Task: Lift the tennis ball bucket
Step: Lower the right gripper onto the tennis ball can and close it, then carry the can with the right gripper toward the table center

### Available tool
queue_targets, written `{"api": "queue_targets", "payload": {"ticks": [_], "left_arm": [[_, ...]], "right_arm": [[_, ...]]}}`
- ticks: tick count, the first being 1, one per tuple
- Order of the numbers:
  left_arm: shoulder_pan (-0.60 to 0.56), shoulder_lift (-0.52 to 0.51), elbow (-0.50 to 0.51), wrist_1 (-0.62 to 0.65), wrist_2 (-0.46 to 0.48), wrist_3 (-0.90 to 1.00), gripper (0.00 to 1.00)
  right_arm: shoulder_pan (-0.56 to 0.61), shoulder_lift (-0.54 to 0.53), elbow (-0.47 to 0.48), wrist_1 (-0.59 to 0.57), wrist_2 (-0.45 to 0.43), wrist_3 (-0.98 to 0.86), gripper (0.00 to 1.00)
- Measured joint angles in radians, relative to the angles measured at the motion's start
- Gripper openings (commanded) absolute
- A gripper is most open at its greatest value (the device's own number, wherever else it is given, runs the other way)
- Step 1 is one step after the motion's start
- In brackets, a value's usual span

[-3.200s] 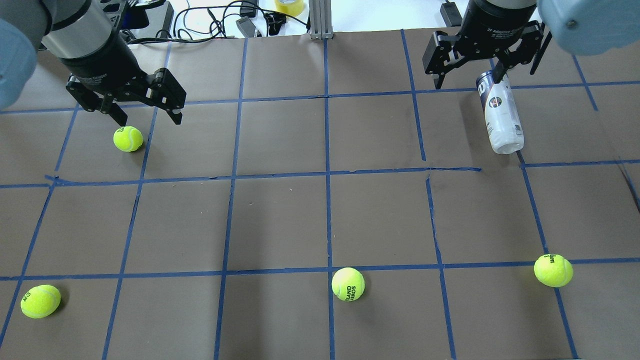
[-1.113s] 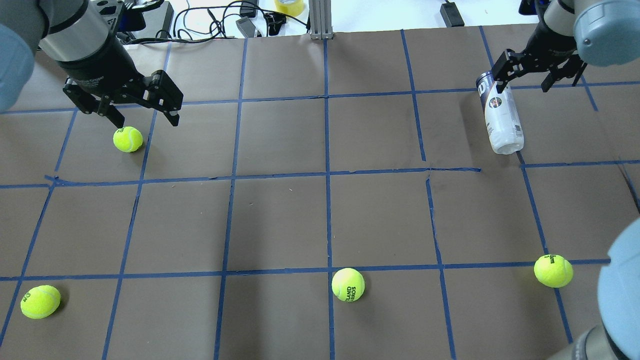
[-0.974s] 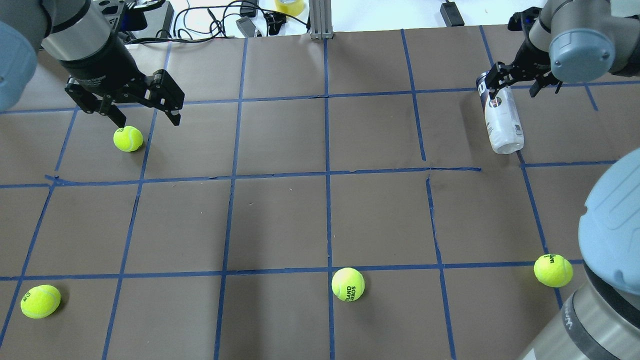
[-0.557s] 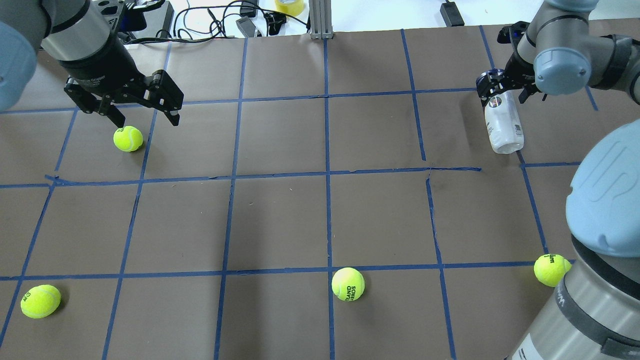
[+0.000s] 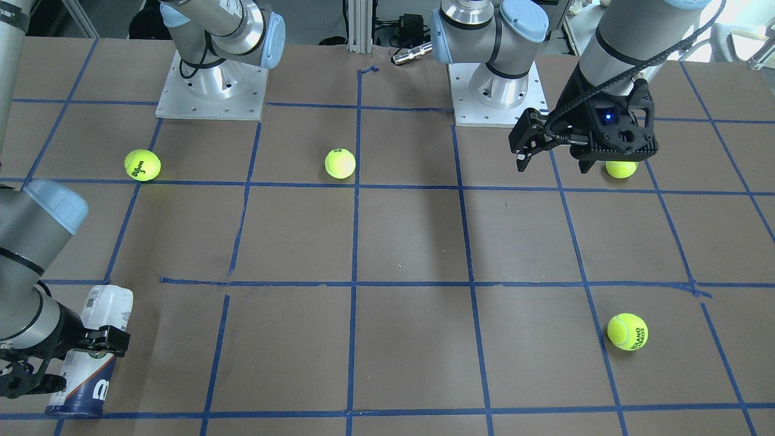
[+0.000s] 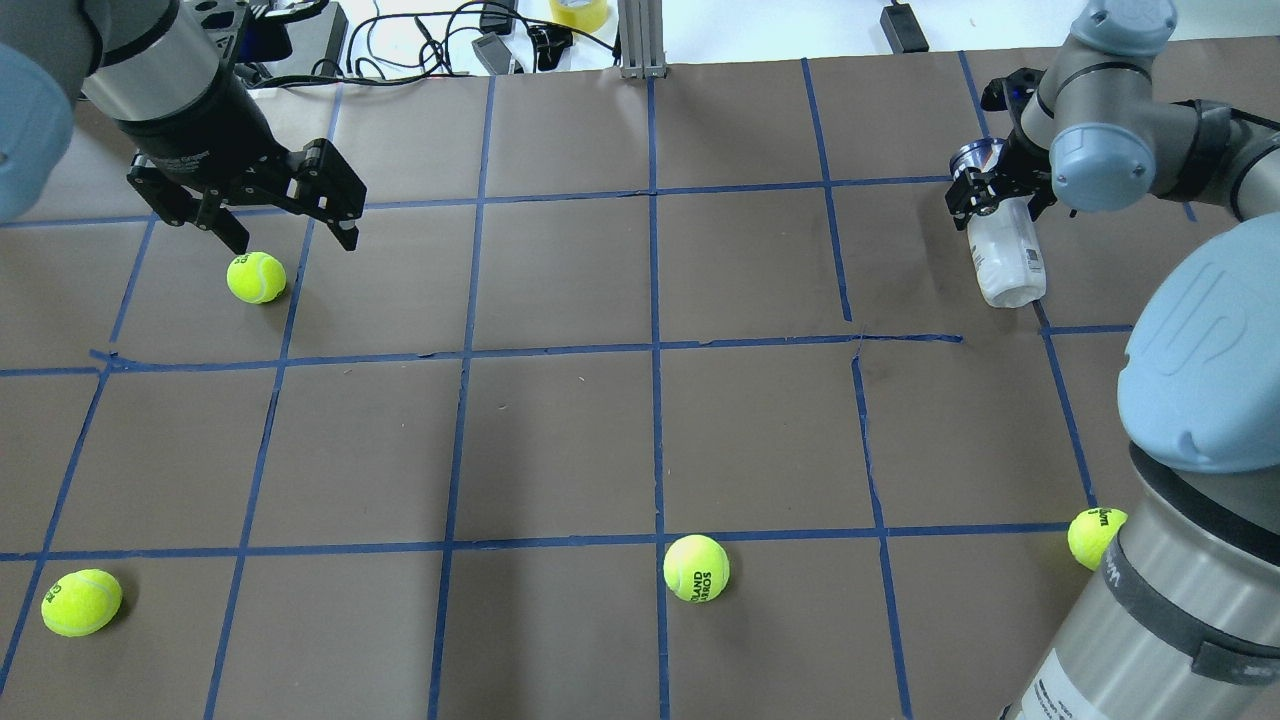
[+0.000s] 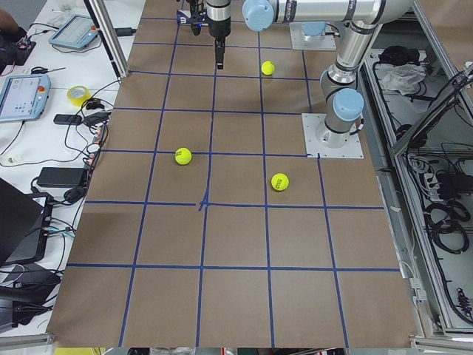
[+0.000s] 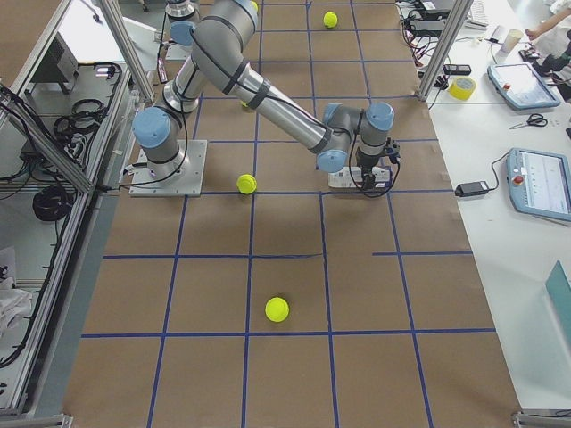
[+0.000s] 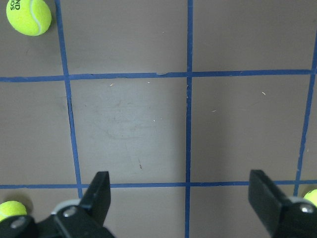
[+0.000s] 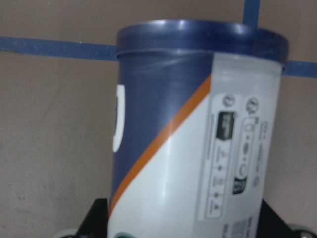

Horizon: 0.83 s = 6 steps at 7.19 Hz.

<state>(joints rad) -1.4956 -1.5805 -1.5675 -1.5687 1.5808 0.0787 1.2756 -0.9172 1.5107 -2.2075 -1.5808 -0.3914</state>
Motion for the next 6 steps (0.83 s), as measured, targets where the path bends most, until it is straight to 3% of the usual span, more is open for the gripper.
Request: {"api": "queue_targets", "payload": {"ticks": [1, 2, 3, 6], "left_arm": [[0.000, 0.000, 0.000, 0.001, 0.000, 0.001, 1.00], [0.001, 0.000, 0.000, 0.003, 0.001, 0.001, 1.00], [0.003, 0.000, 0.000, 0.005, 0.001, 0.002, 1.00], [0.008, 0.001, 0.000, 0.011, 0.003, 0.003, 1.00]], "right_arm": [[-0.006, 0.007, 0.000, -0.003, 0.001, -0.022, 0.98], [-0.008, 0.011, 0.000, -0.005, 0.001, -0.034, 0.84], [-0.008, 0.013, 0.000, -0.006, 0.002, -0.039, 0.76], [-0.009, 0.006, -0.002, 0.000, 0.003, -0.037, 0.76]]}}
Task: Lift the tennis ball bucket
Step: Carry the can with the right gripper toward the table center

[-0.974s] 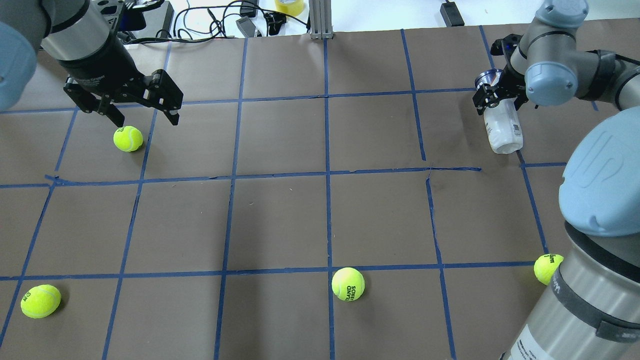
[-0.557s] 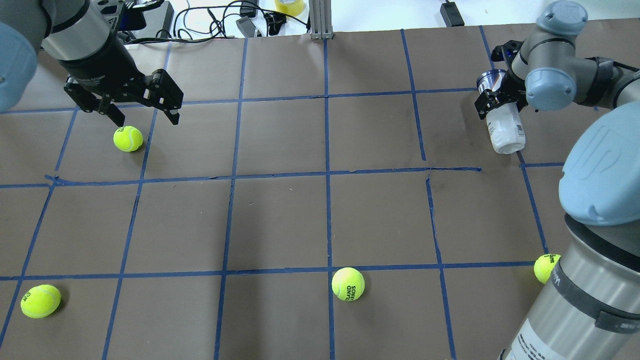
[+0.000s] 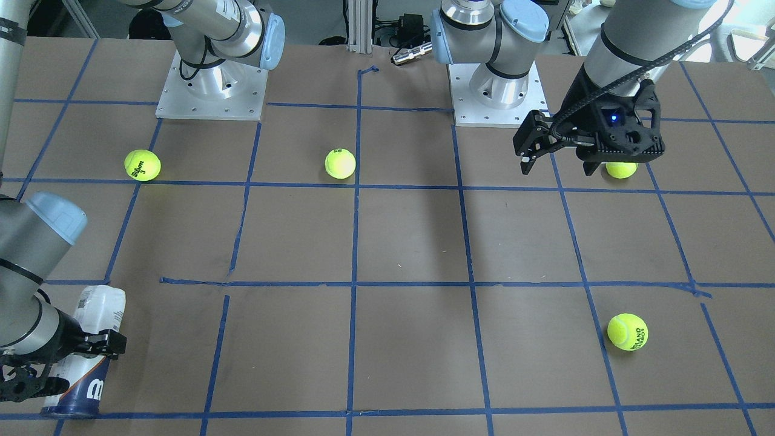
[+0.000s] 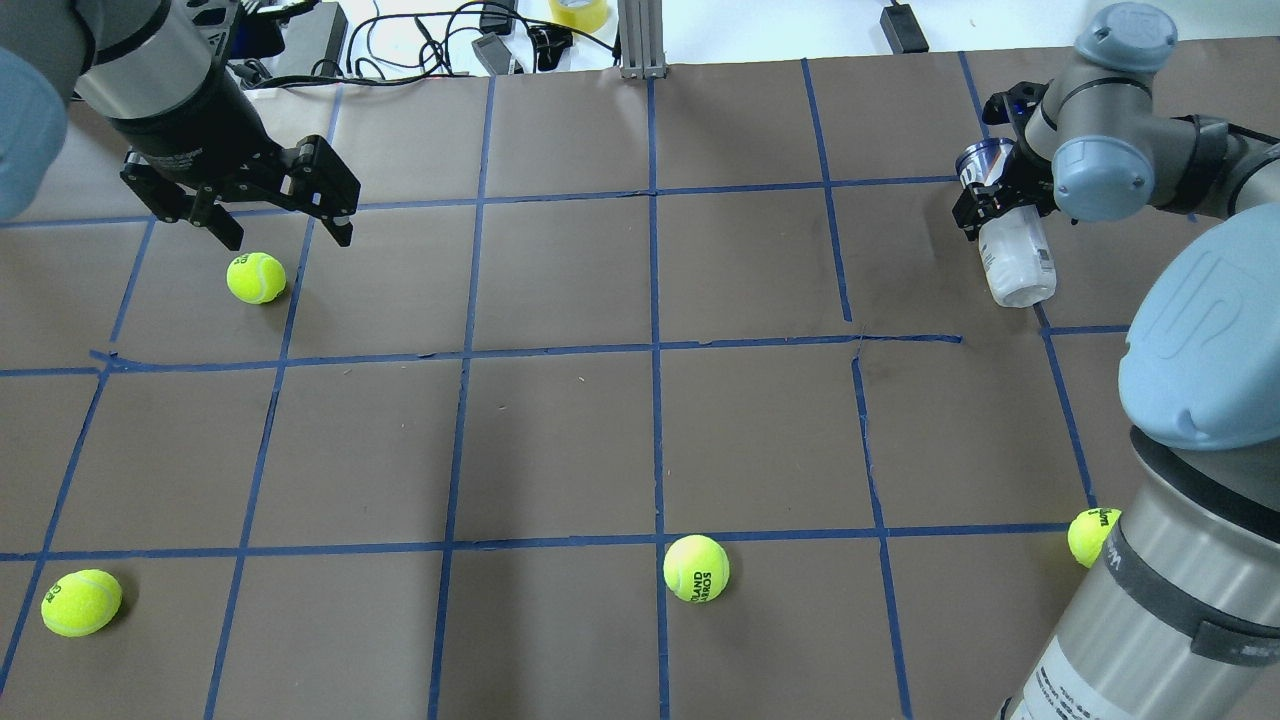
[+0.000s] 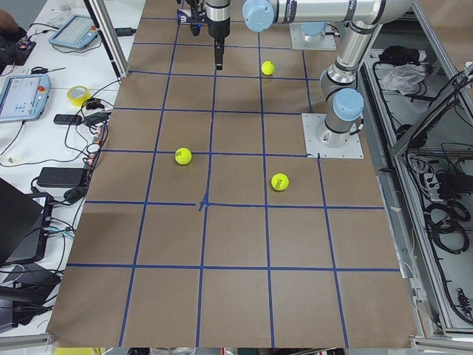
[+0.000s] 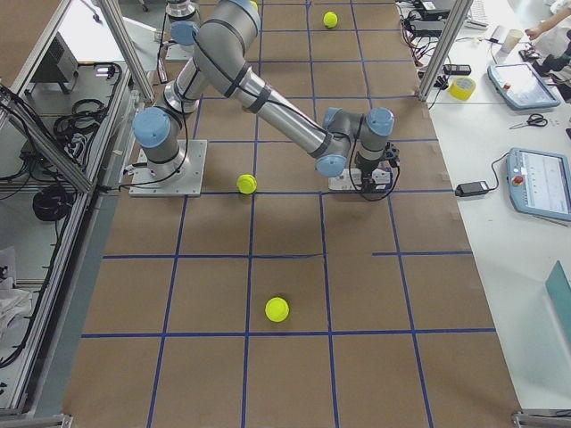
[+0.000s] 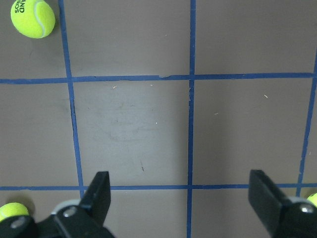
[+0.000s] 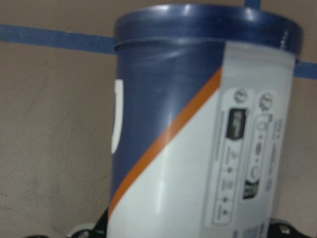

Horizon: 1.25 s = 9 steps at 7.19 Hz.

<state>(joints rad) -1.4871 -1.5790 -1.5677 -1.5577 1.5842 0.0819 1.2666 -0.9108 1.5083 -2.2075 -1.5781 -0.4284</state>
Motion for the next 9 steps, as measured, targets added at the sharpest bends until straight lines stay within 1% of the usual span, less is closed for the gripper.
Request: {"api": "queue_targets", "payload": {"ticks": [2, 4, 7, 8, 9], "left_arm": [[0.001, 0.000, 0.000, 0.002, -0.001, 0.000, 1.00], [0.001, -0.001, 0.000, 0.003, -0.001, 0.000, 1.00], [0.007, 0.000, 0.000, 0.003, -0.002, 0.003, 1.00], [0.012, 0.000, 0.000, 0.002, -0.004, 0.003, 1.00], [0.028, 0.001, 0.001, 0.005, -0.002, 0.008, 1.00]], "right_arm": [[0.009, -0.019, -0.006, 0.008, 0.006, 0.005, 0.75], [0.063, -0.071, -0.001, 0.047, 0.039, 0.001, 0.78], [0.267, -0.139, 0.029, 0.064, 0.040, -0.027, 0.78], [0.329, -0.161, 0.046, 0.062, 0.039, -0.077, 0.76], [0.387, -0.177, 0.059, 0.056, 0.040, -0.148, 0.76]]}}
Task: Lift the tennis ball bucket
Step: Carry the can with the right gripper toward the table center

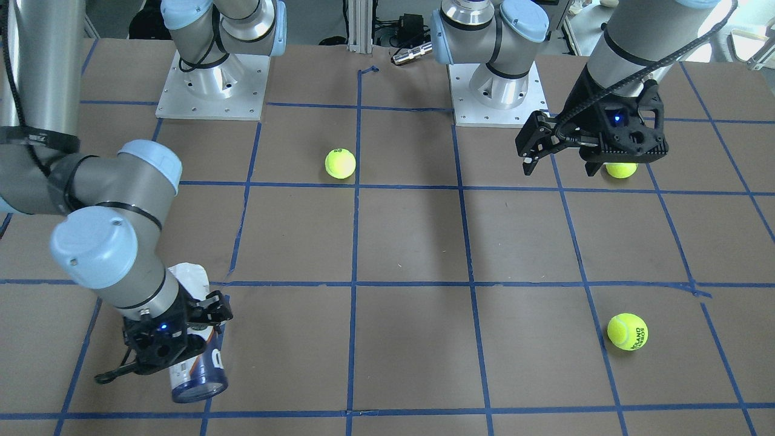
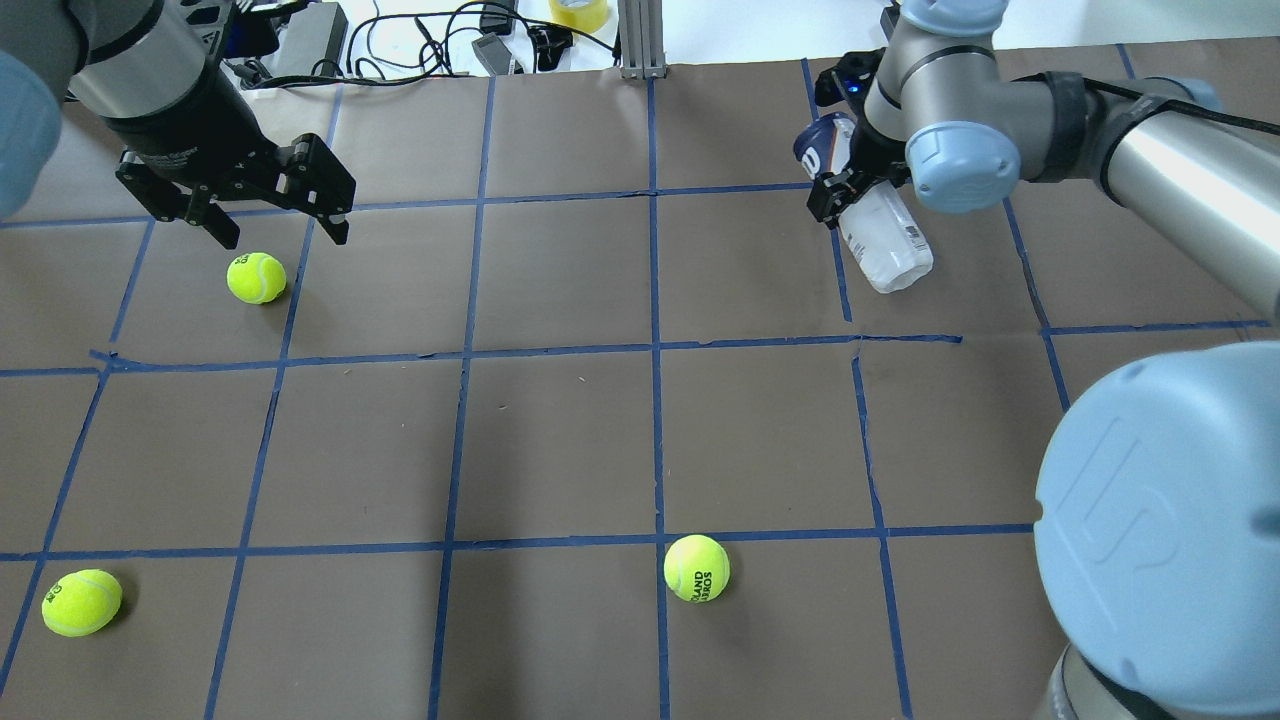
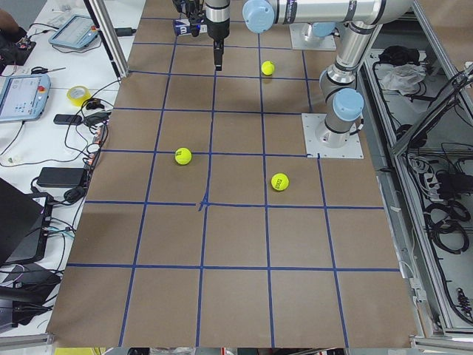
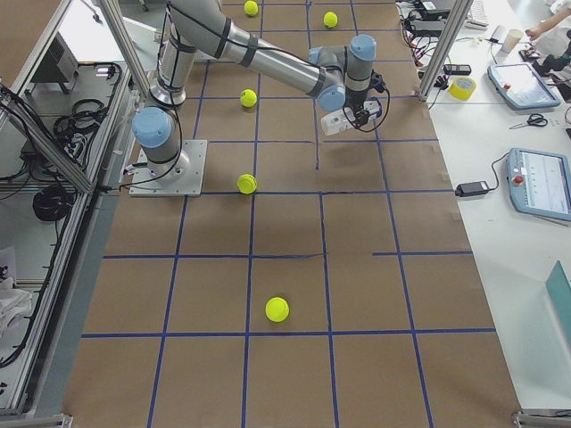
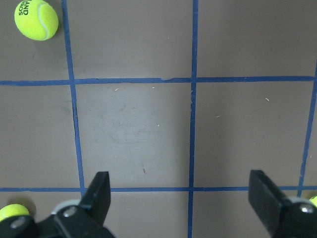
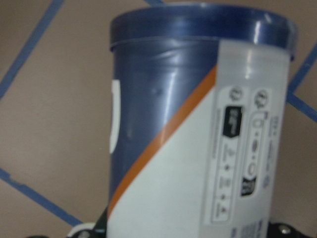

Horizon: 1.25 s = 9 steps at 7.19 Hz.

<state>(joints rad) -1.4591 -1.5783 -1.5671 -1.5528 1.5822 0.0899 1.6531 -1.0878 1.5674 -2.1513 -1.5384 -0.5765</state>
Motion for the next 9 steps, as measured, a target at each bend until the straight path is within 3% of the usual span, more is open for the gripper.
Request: {"api": "queue_targets", "payload": {"ticks": [3, 5, 7, 9], "left_arm": [[0.134, -0.003, 0.003, 0.040, -0.017, 0.073, 1.00], [0.193, -0.022, 0.001, 0.046, -0.037, 0.086, 1.00], [0.223, -0.044, -0.001, 0.074, -0.045, 0.093, 1.00], [0.231, -0.067, -0.001, 0.095, -0.048, 0.095, 1.00]], "right_arm": [[0.157, -0.009, 0.009, -0.050, -0.004, -0.257, 0.80], [0.226, 0.021, 0.012, -0.154, 0.032, -0.457, 0.80], [0.306, 0.072, 0.013, -0.211, 0.046, -0.542, 0.79], [0.381, 0.107, 0.010, -0.222, 0.005, -0.564, 0.79]]}}
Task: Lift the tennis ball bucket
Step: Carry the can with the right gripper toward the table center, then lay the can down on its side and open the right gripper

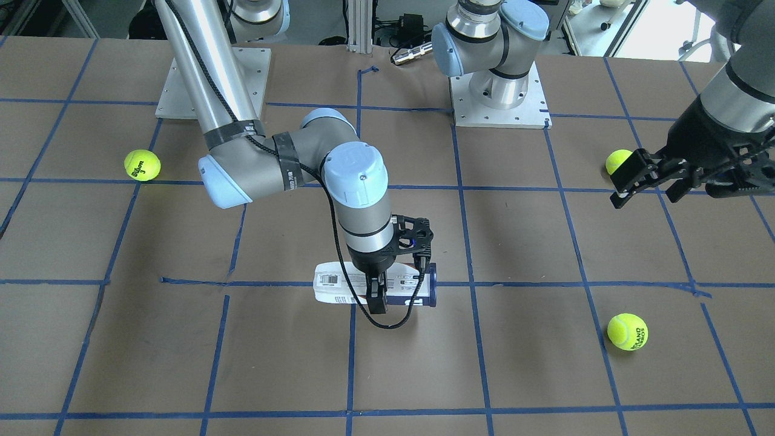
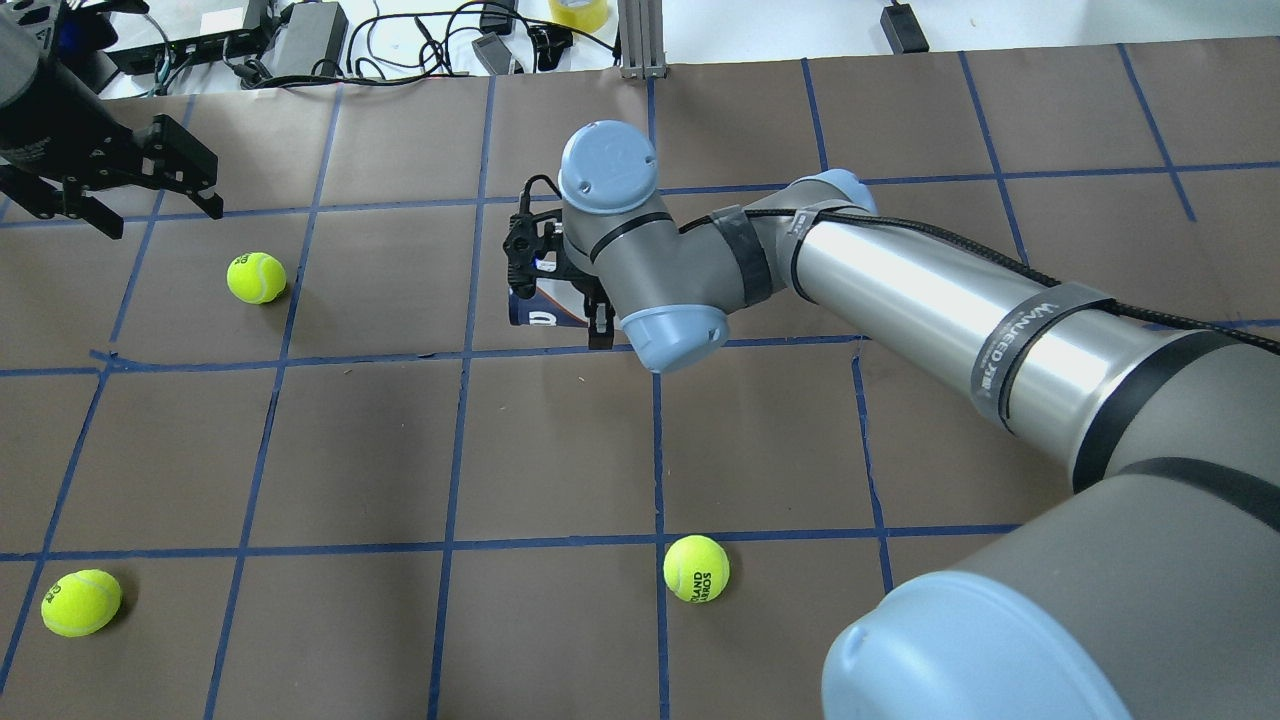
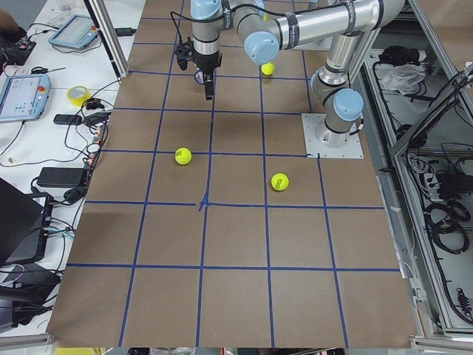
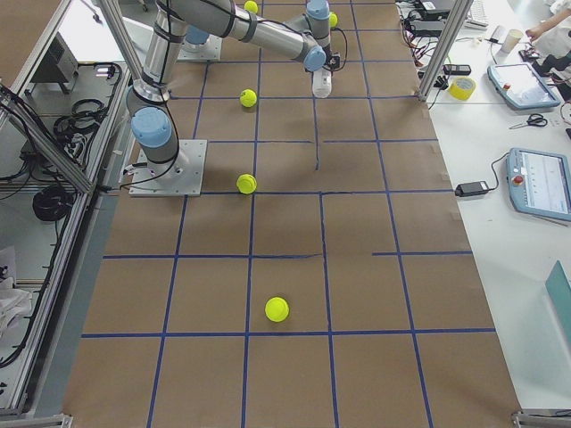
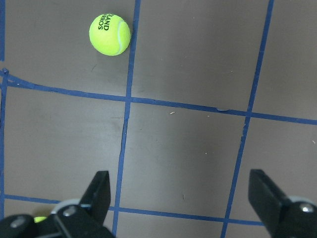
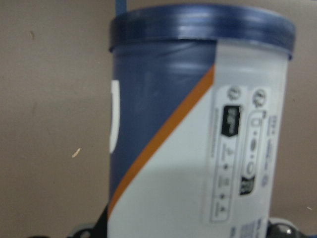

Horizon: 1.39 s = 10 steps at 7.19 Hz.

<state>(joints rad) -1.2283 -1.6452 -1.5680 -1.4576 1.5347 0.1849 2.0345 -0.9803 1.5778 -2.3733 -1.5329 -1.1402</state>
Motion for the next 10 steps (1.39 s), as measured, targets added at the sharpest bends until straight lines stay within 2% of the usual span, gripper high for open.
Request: {"api": "queue_targets", "payload": {"ticks": [2, 3, 4, 8, 10], "left_arm": [[0.001, -0.009, 0.000, 0.003, -0.003, 0.000, 1.00], [0.001, -0.012, -0.002, 0.003, -0.003, 0.000, 1.00], [0.001, -0.012, -0.005, 0.003, -0.004, 0.000, 1.00], [0.001, -0.016, -0.010, 0.003, -0.004, -0.001, 1.00], [0.000, -0.017, -0.010, 0.003, -0.015, -0.010, 1.00]], "right_arm": [[0.056, 0.023, -0.003, -0.003, -0.040, -0.027, 0.83], [0.067, 0.034, -0.003, -0.009, -0.049, -0.039, 0.89], [0.072, 0.047, -0.004, -0.020, -0.055, -0.045, 1.00], [0.077, 0.047, 0.003, -0.027, -0.060, 0.005, 1.00], [0.055, -0.036, 0.005, 0.039, -0.060, 0.059, 1.00]]}}
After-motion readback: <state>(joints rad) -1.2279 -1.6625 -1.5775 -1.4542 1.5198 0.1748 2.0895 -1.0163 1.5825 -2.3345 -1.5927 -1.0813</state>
